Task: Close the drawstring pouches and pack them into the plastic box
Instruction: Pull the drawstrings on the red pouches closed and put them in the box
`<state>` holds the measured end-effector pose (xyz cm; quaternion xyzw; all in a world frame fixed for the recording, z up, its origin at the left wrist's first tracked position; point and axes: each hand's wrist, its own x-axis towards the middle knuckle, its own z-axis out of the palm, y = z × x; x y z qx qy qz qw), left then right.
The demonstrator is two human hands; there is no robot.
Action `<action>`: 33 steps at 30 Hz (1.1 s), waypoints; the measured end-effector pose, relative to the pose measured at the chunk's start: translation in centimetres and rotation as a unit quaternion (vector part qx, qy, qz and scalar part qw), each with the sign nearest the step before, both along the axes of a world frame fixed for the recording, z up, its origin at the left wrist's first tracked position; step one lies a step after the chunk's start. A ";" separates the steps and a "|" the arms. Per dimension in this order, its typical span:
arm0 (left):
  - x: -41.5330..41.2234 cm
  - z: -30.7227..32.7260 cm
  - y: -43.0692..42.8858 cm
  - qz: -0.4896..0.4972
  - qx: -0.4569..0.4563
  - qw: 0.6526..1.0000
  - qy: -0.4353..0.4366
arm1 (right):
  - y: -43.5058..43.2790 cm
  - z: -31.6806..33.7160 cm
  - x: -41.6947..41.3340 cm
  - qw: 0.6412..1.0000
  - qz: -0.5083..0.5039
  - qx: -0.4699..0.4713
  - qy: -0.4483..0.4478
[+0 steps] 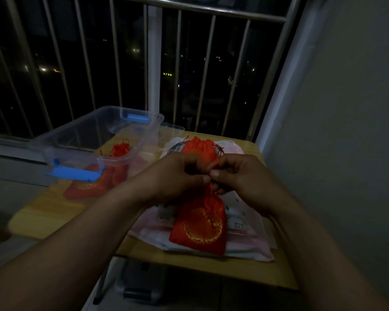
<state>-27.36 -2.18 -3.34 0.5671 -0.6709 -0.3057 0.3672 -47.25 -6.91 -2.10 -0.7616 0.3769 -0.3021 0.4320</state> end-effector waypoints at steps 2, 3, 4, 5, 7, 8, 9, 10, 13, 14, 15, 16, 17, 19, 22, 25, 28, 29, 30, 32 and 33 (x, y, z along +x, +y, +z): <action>-0.1 -0.1 -0.2 0.012 -0.006 1.000 -0.015 | 0.0 -0.1 0.1 1.000 -0.007 -0.026 0.007; -0.1 -0.1 -0.3 0.015 -0.008 1.000 -0.020 | 0.1 -0.2 0.2 0.999 -0.010 -0.038 0.009; -0.1 -0.2 -0.3 0.016 -0.008 1.000 -0.023 | 0.0 -0.3 0.2 0.999 -0.014 -0.048 0.009; -0.2 -0.2 -0.3 0.015 -0.009 1.000 -0.025 | 0.0 -0.4 0.2 0.998 -0.019 -0.056 0.010; -0.2 -0.3 -0.4 0.016 -0.009 1.000 -0.024 | 0.0 -0.6 0.3 0.997 -0.030 -0.067 0.011; -0.2 -0.4 -0.4 0.017 -0.008 1.000 -0.021 | 0.0 -0.6 0.3 0.997 -0.034 -0.070 0.012; -0.2 -0.4 -0.4 0.015 -0.008 1.000 -0.019 | 0.0 -0.6 0.3 0.997 -0.037 -0.072 0.014; -0.2 -0.5 -0.4 0.012 -0.008 1.000 -0.017 | 0.0 -0.7 0.3 0.997 -0.038 -0.072 0.015; -0.2 -0.7 -0.4 0.008 -0.003 1.000 -0.005 | 0.0 -0.8 0.6 0.997 -0.040 -0.067 0.011; -0.3 -0.7 -0.5 0.012 -0.002 1.000 0.002 | 0.0 -0.8 0.6 0.997 -0.044 -0.068 0.009; -0.4 -0.8 -0.5 0.019 -0.007 1.000 0.002 | 0.1 -0.8 0.7 0.996 -0.048 -0.071 0.009; -0.5 -0.9 -0.5 0.026 -0.015 1.000 -0.005 | 0.1 -0.8 0.8 0.995 -0.053 -0.079 0.012; -0.6 -0.9 -0.5 0.033 -0.026 0.999 -0.011 | 0.1 -0.8 0.9 0.994 -0.058 -0.091 0.018; -1.0 -1.1 -0.5 0.048 -0.046 0.998 -0.022 | 0.2 -0.9 1.1 0.991 -0.065 -0.116 0.030; -1.6 -1.4 -0.4 0.069 -0.085 0.993 -0.042 | 0.3 -1.1 1.3 0.987 -0.073 -0.137 0.036; -2.2 -1.4 -0.1 0.058 -0.121 0.990 -0.038 | 0.5 -1.1 1.3 0.987 -0.070 -0.144 0.030; -2.4 -1.1 0.0 0.069 -0.134 0.988 -0.025 | 0.6 -1.0 1.4 0.986 -0.070 -0.153 0.001; -2.3 -0.9 -0.1 0.069 -0.128 0.989 -0.021 | 0.6 -1.0 1.4 0.986 -0.071 -0.152 -0.010; -2.0 -0.8 -0.1 0.063 -0.113 0.991 -0.017 | 0.6 -0.9 1.3 0.987 -0.071 -0.145 -0.019; -1.5 -0.5 -0.2 0.042 -0.068 0.997 0.006 | 0.5 -1.0 1.2 0.991 -0.063 -0.115 -0.033; -1.2 -0.4 -0.2 0.030 -0.044 0.998 0.026 | 0.4 -1.0 1.0 0.993 -0.057 -0.100 -0.039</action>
